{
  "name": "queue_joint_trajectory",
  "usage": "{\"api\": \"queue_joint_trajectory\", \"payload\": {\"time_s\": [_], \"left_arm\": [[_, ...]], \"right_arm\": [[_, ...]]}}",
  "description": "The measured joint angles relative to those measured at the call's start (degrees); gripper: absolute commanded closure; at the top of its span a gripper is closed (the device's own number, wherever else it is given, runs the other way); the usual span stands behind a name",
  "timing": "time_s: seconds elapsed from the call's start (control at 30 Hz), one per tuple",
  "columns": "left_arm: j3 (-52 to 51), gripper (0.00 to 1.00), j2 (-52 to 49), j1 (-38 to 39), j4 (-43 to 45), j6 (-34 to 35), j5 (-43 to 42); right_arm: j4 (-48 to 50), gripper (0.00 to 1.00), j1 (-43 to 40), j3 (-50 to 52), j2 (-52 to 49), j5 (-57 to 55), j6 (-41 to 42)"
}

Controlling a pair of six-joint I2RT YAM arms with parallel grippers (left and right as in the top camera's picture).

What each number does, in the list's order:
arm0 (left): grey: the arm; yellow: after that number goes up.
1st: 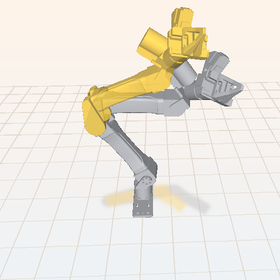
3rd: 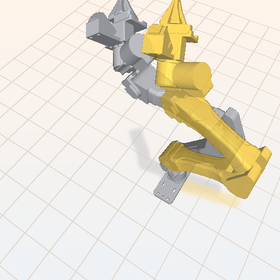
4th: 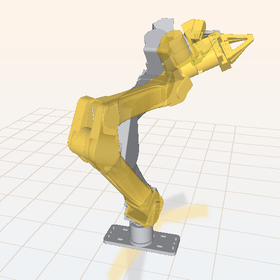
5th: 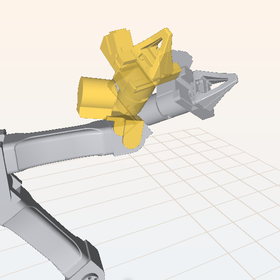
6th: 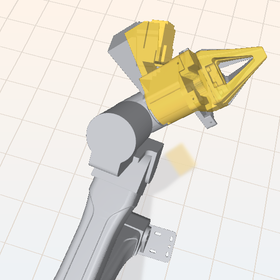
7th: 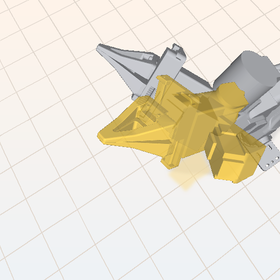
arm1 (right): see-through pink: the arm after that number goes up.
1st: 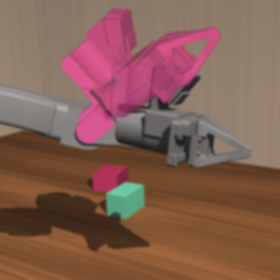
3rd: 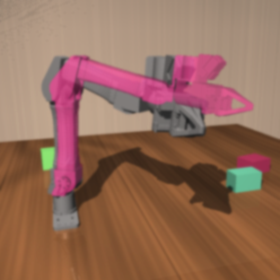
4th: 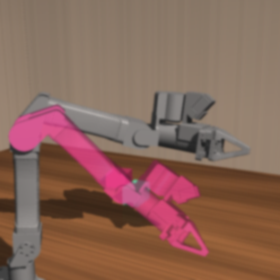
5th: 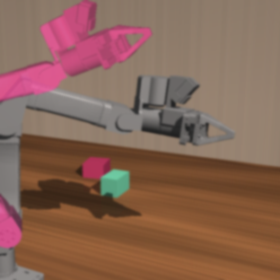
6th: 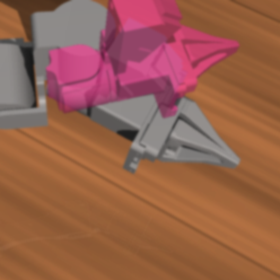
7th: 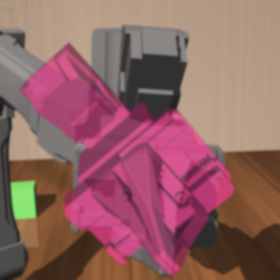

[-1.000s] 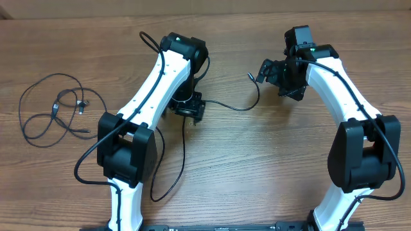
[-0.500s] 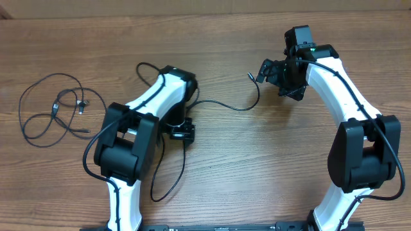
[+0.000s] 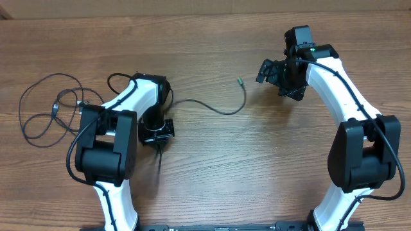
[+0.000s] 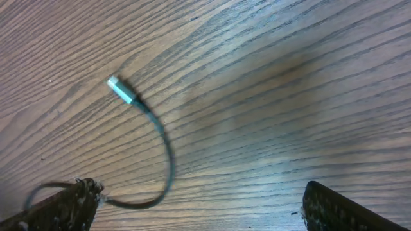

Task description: Untangle cables

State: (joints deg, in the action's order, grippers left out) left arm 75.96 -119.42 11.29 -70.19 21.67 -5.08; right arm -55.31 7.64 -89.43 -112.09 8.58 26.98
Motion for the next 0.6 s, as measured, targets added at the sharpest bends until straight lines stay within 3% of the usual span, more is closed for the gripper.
{"api": "queue_joint_trajectory", "payload": {"time_s": [0.17, 0.3, 0.6], "left_arm": [[-1.01, 0.96, 1.18, -0.57, 1.51, -2.34, -1.79], [-1.27, 0.96, 5.03, -0.63, 7.98, -3.06, -2.43], [-1.29, 0.96, 32.81, -0.7, 17.03, -5.2, 4.85]], "right_arm": [[0.02, 0.0, -0.02, 0.0, 0.0, 0.02, 0.0], [0.07, 0.0, 0.0, 0.0, 0.0, 0.02, -0.02], [0.04, 0.0, -0.02, 0.0, 0.0, 0.0, -0.02]]}}
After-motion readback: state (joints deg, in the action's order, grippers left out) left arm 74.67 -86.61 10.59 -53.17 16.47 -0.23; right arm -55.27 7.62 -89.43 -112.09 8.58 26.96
